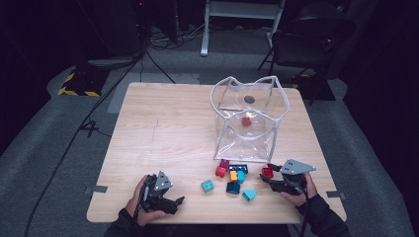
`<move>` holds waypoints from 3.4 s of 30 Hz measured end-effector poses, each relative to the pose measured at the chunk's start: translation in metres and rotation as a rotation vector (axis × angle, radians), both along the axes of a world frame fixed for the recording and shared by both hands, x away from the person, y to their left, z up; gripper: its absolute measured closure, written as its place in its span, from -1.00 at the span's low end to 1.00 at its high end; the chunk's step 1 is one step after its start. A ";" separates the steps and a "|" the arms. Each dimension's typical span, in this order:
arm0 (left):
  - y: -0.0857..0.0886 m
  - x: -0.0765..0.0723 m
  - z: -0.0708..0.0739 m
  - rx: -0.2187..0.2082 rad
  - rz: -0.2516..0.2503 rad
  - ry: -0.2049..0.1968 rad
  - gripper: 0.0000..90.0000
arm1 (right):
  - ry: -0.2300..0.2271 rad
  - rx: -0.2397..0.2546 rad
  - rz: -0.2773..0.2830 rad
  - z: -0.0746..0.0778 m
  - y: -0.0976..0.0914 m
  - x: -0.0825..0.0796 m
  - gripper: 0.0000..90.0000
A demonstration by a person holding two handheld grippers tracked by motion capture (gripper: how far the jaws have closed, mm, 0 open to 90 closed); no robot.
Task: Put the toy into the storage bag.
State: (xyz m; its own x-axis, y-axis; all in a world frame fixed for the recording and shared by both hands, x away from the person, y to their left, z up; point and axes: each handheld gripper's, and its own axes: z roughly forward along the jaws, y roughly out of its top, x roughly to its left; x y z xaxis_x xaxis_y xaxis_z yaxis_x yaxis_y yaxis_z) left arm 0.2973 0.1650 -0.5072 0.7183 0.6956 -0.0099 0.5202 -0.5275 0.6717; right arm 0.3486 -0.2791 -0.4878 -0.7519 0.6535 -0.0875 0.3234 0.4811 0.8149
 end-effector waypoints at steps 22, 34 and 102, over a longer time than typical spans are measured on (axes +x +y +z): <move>0.000 0.000 0.000 0.000 0.000 0.000 -0.86 | -0.091 0.085 -0.045 0.043 -0.026 -0.003 0.06; 0.000 0.000 0.000 0.000 0.000 0.000 -0.86 | -0.146 0.110 -0.057 0.070 -0.029 -0.002 0.06; 0.000 0.000 0.000 0.000 0.000 0.000 -0.86 | -0.264 0.152 -0.123 0.176 0.028 0.066 0.06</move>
State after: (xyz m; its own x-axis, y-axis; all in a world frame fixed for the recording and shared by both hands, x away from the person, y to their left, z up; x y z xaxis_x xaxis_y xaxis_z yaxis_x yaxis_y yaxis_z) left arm 0.2973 0.1651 -0.5072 0.7185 0.6954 -0.0104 0.5203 -0.5276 0.6715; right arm 0.4151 -0.2507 -0.3119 -0.6307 0.7586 -0.1634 0.1392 0.3177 0.9379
